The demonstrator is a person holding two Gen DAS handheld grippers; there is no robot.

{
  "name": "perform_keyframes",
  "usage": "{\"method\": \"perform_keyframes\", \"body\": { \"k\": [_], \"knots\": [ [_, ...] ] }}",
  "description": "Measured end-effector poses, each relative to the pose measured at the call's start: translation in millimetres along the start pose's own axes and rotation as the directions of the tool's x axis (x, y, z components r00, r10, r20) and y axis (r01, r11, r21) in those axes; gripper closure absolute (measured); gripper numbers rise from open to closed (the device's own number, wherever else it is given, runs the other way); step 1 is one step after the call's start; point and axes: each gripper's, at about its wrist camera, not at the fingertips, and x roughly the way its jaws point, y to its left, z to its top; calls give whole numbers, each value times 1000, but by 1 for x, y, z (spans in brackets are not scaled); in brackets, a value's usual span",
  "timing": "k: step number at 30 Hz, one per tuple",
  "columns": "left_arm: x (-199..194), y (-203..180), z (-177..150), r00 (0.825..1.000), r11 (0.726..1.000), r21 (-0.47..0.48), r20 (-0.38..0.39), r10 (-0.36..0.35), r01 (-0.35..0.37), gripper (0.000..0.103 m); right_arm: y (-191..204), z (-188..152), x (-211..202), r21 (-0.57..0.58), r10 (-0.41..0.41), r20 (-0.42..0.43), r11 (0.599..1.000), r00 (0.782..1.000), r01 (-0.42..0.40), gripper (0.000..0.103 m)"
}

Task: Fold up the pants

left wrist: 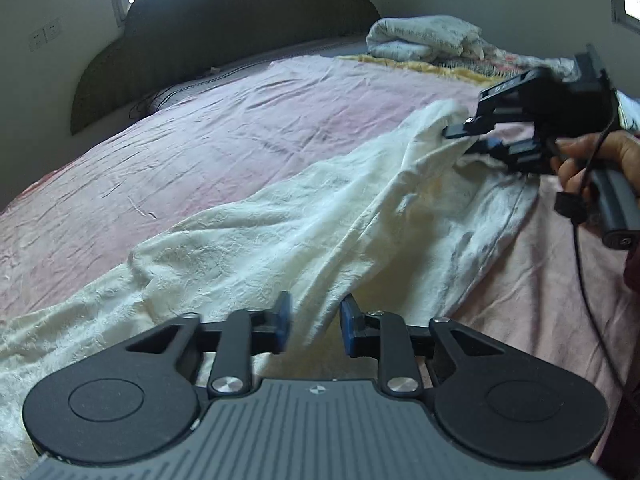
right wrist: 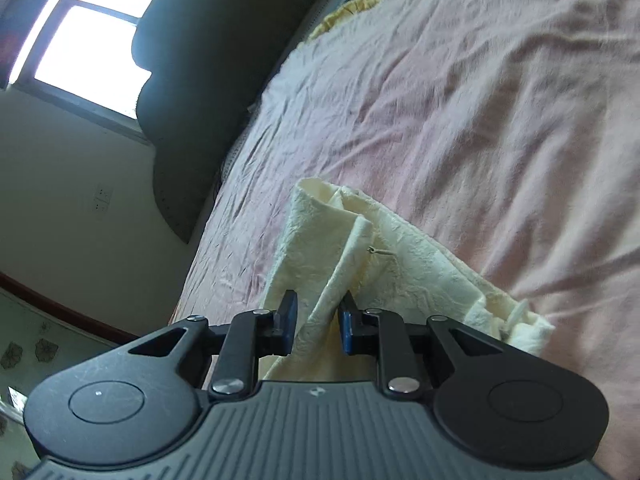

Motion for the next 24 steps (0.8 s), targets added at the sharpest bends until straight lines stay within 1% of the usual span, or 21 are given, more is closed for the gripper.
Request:
{"method": "perform_keyframes", "body": {
  "k": [1, 4, 6, 8, 10, 11, 13, 14, 15, 16, 17, 18, 19, 20, 21, 23, 24],
  "knots": [
    [-3, -2, -1, 1000, 1000, 8, 9, 0, 0, 87, 1, -1, -5, -7, 0, 13, 1000, 1000, 1, 92],
    [-11, -9, -6, 999, 998, 58, 42, 6, -9, 90, 4, -3, -26, -37, 26, 51, 999, 998, -24, 93],
    [-9, -11, -9, 999, 997, 74, 37, 14, -17, 91, 7, -1, -38, -55, 42, 64, 998, 997, -38, 93],
    [-7, -9, -8, 999, 999, 39, 40, 27, -29, 93, 10, 5, -38, -52, 47, 50, 998, 998, -45, 93],
    [-8, -4, -3, 996, 998, 3, 57, 65, -65, 93, 24, 15, -29, -70, 54, 19, 996, 998, -53, 93],
    [-10, 0, 0, 995, 997, -21, 68, 79, -77, 93, 36, 18, -29, -96, 76, 12, 993, 997, -75, 93],
    [-20, 6, 5, 993, 996, -62, 95, 76, -71, 93, 67, 26, -35, -175, 171, 25, 971, 985, -164, 93],
    [-24, 7, 6, 992, 996, -59, 105, 68, -62, 93, 80, 29, -37, -211, 218, 38, 956, 975, -206, 93],
    [-26, 6, 6, 992, 997, -45, 107, 60, -56, 93, 86, 29, -43, -235, 235, 55, 948, 970, -216, 93],
    [-27, 4, 4, 994, 998, -29, 100, 52, -49, 93, 84, 28, -49, -242, 222, 71, 950, 972, -199, 93],
    [-25, 2, 1, 996, 999, -16, 86, 40, -39, 93, 74, 27, -53, -229, 188, 83, 959, 979, -165, 93],
    [-20, 0, -2, 998, 1000, -5, 63, 23, -23, 93, 59, 26, -53, -205, 134, 83, 972, 987, -115, 93],
    [-16, -2, -6, 999, 1000, 3, 36, 8, -8, 93, 38, 23, -51, -177, 54, 70, 983, 996, -41, 93],
    [-13, -5, -10, 1000, 1000, 9, 14, -2, 2, 93, 16, 20, -49, -139, -22, 53, 990, 998, 29, 93],
    [-12, -7, -12, 1000, 1000, 19, 9, -9, 9, 93, -5, 17, -50, -88, -55, 41, 994, 998, 59, 93],
    [-15, -12, -13, 1000, 999, 48, 20, 1, -2, 93, -34, 13, -52, -2, -68, 35, 998, 997, 68, 93],
    [-17, -11, -12, 1000, 999, 53, 24, 4, -5, 93, -41, 13, -54, 21, -58, 39, 998, 998, 57, 93]
  ]
}}
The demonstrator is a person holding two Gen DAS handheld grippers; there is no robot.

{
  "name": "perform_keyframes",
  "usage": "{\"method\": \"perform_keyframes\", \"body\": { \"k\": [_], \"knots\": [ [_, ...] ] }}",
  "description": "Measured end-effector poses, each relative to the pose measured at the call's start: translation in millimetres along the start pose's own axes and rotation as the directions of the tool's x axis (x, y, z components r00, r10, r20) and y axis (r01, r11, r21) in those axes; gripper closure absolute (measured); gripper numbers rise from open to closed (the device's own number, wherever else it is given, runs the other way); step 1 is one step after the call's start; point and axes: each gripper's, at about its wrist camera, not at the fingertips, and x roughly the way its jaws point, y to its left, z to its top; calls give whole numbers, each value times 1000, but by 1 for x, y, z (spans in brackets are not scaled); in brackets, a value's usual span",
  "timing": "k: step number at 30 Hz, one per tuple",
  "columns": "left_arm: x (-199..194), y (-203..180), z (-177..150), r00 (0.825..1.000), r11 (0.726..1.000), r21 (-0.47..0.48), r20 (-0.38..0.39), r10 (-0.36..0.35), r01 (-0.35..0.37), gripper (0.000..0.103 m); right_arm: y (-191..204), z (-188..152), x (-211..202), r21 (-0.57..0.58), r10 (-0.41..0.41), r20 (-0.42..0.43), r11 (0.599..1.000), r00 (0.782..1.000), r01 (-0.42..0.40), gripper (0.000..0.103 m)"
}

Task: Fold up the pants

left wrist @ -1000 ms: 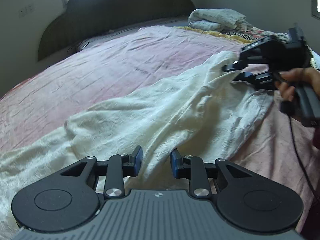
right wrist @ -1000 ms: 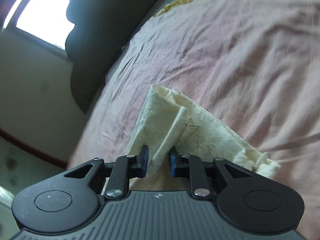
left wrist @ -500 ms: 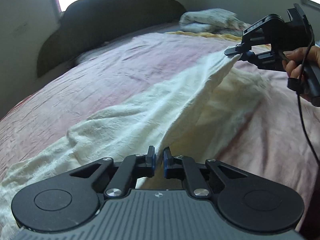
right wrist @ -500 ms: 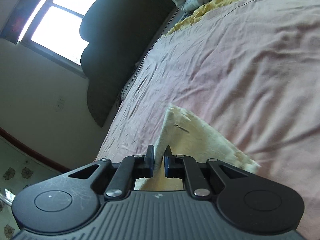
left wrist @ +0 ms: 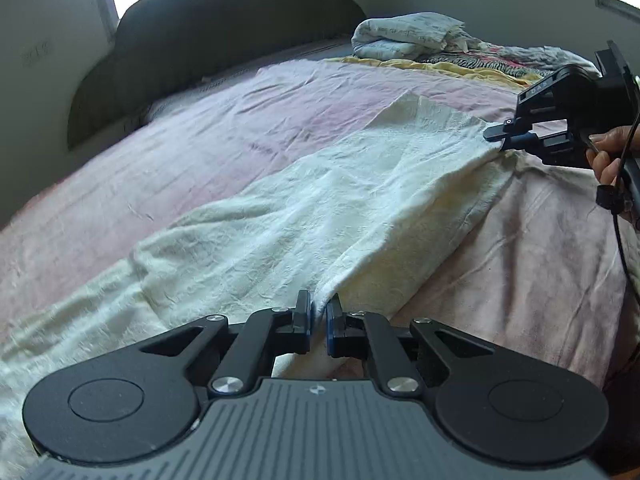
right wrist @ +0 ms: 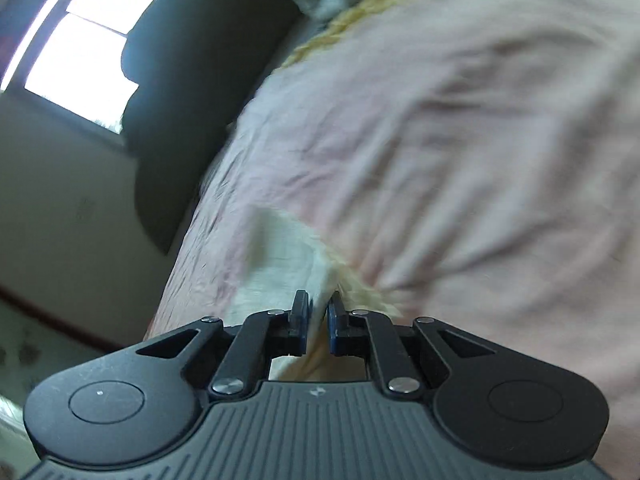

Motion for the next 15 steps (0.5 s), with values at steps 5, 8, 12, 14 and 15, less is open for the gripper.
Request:
{"method": "perform_keyframes", "body": {
  "k": [5, 8, 12, 14, 15],
  "knots": [
    [-6, 5, 3, 1000, 1000, -11, 1, -16, 16, 93, 10, 5, -9, -93, -20, 30, 995, 999, 23, 93],
    [-4, 1, -4, 1000, 1000, 23, -17, -17, 18, 93, 7, 5, -9, -100, -28, 41, 994, 999, 32, 93],
    [-4, -3, -10, 999, 998, 64, -32, -14, 16, 93, 6, -4, -32, -116, -54, 84, 991, 995, 63, 93],
    [0, -2, -12, 999, 998, 55, -40, -24, 26, 93, 4, -2, -33, -144, -108, 88, 982, 990, 120, 93],
    [2, -1, -13, 999, 999, 44, -40, -30, 31, 93, 3, 0, -31, -149, -134, 84, 978, 987, 145, 93]
  ]
}}
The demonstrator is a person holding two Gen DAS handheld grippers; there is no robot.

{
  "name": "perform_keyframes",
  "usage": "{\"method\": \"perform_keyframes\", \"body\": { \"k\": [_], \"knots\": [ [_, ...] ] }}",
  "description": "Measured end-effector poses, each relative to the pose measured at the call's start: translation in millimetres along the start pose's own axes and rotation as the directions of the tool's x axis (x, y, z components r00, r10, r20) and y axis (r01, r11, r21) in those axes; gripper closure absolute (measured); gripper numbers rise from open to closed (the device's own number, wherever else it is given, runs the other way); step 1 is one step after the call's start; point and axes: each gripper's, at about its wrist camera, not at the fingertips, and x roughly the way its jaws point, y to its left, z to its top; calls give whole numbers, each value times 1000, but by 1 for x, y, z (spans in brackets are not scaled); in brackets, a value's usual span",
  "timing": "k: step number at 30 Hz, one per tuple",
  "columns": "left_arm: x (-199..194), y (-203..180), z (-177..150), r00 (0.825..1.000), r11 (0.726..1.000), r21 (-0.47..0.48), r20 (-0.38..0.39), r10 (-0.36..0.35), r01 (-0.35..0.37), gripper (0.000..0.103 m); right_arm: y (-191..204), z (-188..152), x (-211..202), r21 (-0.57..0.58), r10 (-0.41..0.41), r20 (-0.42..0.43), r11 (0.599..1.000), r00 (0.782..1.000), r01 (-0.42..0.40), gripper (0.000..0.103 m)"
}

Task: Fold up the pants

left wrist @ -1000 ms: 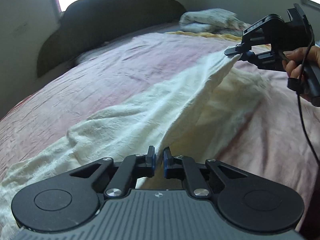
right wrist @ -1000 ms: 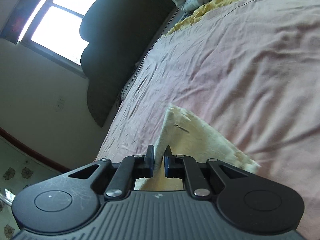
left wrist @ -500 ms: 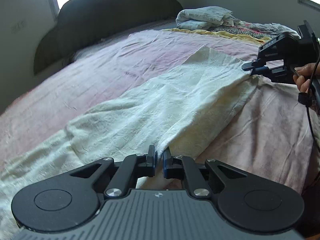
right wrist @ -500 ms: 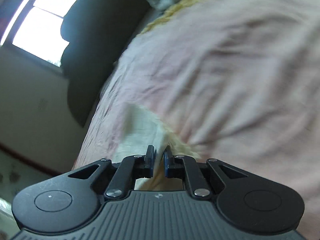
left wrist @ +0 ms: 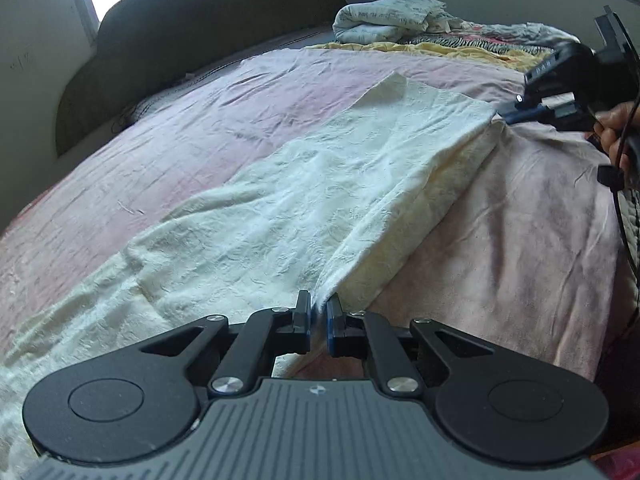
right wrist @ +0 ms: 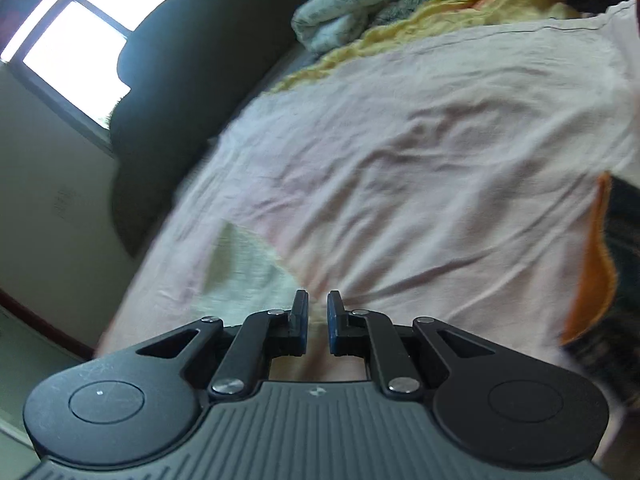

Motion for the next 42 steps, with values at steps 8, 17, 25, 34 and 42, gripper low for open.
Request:
{"method": "perform_keyframes", "body": {
  "k": [8, 17, 25, 34, 42],
  "knots": [
    [4, 1, 6, 1000, 999, -34, 9, 15, -15, 88, 35, -7, -12, -53, 15, 50, 999, 999, -12, 76],
    [8, 11, 17, 999, 995, -95, 31, 29, -26, 81, 10, -26, 8, 191, 158, -69, 971, 985, -143, 75],
    [15, 32, 23, 999, 970, -238, 4, -43, 43, 76, 17, -28, 18, 208, 230, -56, 954, 972, -214, 41],
    [5, 20, 22, 999, 988, -149, 15, -30, 32, 93, 15, -15, 38, 155, 187, -7, 971, 982, -184, 98],
    [11, 9, 14, 998, 995, -92, -29, -50, 47, 93, 15, -9, 29, 14, 77, -71, 997, 994, -76, 94]
  ]
}}
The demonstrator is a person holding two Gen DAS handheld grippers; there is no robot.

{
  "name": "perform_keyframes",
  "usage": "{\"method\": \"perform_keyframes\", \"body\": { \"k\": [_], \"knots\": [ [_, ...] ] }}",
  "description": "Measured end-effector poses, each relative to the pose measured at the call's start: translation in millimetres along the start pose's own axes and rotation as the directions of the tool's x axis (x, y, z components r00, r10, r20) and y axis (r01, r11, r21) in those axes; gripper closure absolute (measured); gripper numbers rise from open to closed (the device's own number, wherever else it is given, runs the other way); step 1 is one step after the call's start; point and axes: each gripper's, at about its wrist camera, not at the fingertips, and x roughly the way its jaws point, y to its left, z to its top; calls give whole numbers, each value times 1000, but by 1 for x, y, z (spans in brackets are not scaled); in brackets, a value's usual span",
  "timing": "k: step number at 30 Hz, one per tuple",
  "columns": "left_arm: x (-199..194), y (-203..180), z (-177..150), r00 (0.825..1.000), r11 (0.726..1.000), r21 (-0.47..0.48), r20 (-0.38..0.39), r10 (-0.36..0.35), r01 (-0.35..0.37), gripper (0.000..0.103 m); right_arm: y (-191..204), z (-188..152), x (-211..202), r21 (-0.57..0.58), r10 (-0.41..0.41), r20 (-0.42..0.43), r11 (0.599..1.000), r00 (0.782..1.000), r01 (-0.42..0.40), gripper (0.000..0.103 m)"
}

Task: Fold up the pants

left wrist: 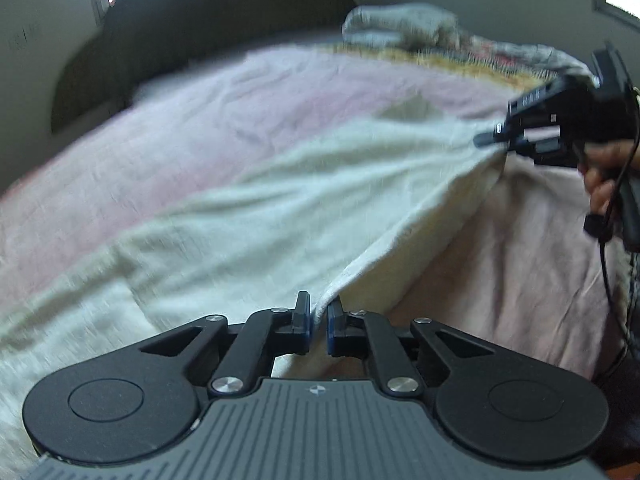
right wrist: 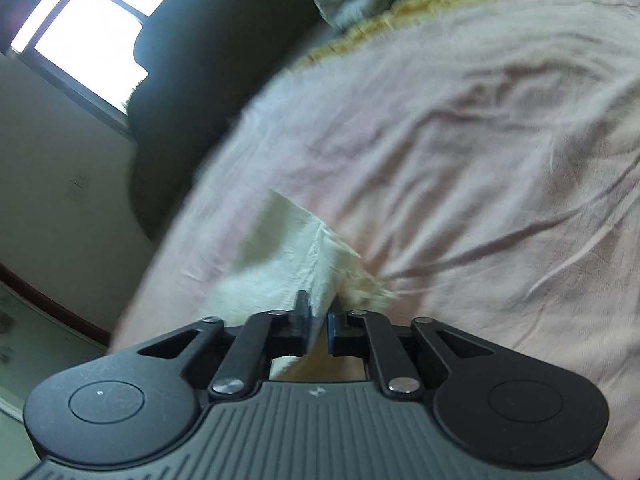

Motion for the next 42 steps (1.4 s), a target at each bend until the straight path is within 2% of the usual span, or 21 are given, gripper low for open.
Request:
{"method": "perform_keyframes", "body": {
  "k": [4, 6, 7, 8, 9, 11, 13, 14, 17, 18, 20, 22, 25, 28, 30, 32, 34, 36, 39, 40, 42],
  "knots": [
    [-14, 2, -1, 999, 999, 7, 20, -32, 32, 72, 11, 0, -11, -29, -68, 88, 997, 994, 70, 89],
    [-23, 5, 0, 998, 999, 3, 35, -44, 44, 67, 33, -8, -25, -99, -234, 236, 960, 943, 262, 78],
    [-28, 7, 1, 998, 999, -1, 42, -43, 43, 67, 49, -15, -30, -168, -252, 289, 937, 924, 308, 78],
    [-33, 9, 1, 998, 999, -6, 48, -44, 44, 66, 65, -24, -32, -259, -198, 298, 925, 934, 278, 78],
    [-37, 13, 1, 997, 999, -16, 53, -49, 50, 64, 80, -33, -30, -340, -125, 253, 917, 959, 209, 78],
    [-45, 20, 3, 997, 997, -58, 60, -51, 55, 61, 109, -53, -12, -459, -2, 34, 888, 999, 17, 62],
    [-53, 33, 1, 997, 993, -109, 61, -43, 49, 58, 128, -75, 10, -499, 52, -168, 856, 984, -131, 48],
    [-58, 41, -1, 998, 990, -136, 57, -25, 33, 58, 133, -86, 20, -527, 38, -214, 837, 976, -148, 41],
    [-80, 70, -14, 995, 975, -210, 52, 82, -70, 58, 138, -106, 42, -596, -86, -175, 802, 981, -36, 37],
    [-90, 82, -20, 989, 965, -233, 52, 135, -120, 56, 143, -110, 42, -593, -82, -144, 805, 986, -19, 36],
    [-111, 106, -33, 967, 930, -291, 43, 249, -227, 50, 165, -124, 37, -613, 12, -169, 781, 986, -115, 36],
    [-134, 133, -50, 935, 873, -363, 12, 354, -326, 44, 202, -153, 35, -671, 106, -256, 696, 961, -255, 36],
    [-168, 172, -83, 872, 756, -467, -73, 485, -459, 44, 264, -222, 38, -769, 126, -416, 480, 900, -423, 36],
    [-197, 207, -120, 794, 616, -550, -157, 587, -564, 44, 309, -296, 35, -770, 135, -577, 239, 806, -591, 37],
    [-210, 230, -141, 758, 533, -592, -221, 614, -605, 44, 331, -344, 22, -721, 148, -670, 104, 727, -685, 38],
    [-212, 248, -160, 744, 502, -600, -255, 618, -623, 44, 348, -382, 19, -680, 133, -724, 25, 677, -733, 38],
    [-201, 262, -175, 706, 467, -560, -347, 618, -684, 44, 356, -410, 30, -659, 79, -749, 11, 657, -752, 38],
    [-191, 271, -187, 675, 442, -531, -403, 619, -723, 47, 357, -423, 47, -644, 20, -763, 59, 646, -762, 37],
    [-194, 267, -183, 662, 429, -534, -390, 640, -729, 48, 351, -398, 36, -617, 81, -776, 105, 625, -780, 37],
    [-195, 264, -176, 659, 430, -532, -381, 648, -730, 48, 352, -383, 34, -629, 111, -760, 120, 640, -768, 37],
    [-197, 255, -158, 677, 461, -537, -323, 661, -707, 48, 342, -350, 30, -678, 142, -699, 180, 701, -713, 37]
  ]
}}
